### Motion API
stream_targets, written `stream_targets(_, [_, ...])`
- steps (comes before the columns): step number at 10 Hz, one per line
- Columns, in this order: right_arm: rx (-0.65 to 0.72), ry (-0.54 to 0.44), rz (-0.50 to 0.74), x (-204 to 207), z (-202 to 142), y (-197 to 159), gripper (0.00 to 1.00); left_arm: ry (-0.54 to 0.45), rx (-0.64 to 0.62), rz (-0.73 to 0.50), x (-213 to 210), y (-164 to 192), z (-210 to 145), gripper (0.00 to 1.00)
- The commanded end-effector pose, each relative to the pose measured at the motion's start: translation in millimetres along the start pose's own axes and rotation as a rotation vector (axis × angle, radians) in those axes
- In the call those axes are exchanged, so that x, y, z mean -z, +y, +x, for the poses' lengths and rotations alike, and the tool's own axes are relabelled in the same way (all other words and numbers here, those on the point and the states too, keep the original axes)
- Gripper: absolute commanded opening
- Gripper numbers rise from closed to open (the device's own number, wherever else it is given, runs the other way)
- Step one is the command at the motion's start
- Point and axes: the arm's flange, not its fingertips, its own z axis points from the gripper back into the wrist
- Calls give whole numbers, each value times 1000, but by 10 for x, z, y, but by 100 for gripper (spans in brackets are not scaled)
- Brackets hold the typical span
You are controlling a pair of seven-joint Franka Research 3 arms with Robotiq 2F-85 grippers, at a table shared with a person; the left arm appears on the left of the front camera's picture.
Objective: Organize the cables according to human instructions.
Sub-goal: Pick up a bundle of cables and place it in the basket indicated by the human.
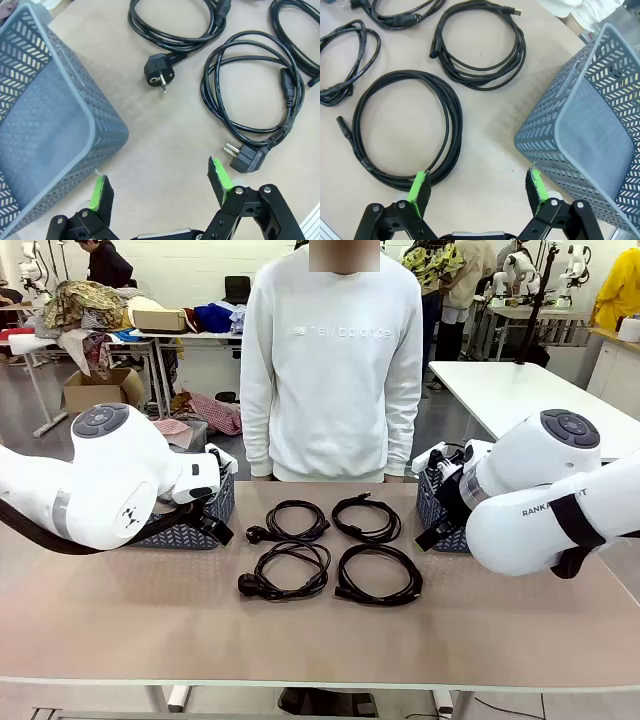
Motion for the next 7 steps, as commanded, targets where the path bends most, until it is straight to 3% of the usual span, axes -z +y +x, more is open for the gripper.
stream_targets(1, [0,0,0,0,0,0,100,0,0,0,-1,0,0,100])
stream_targets(7, [0,0,0,0,0,0,100,0,0,0,-1,0,0,100])
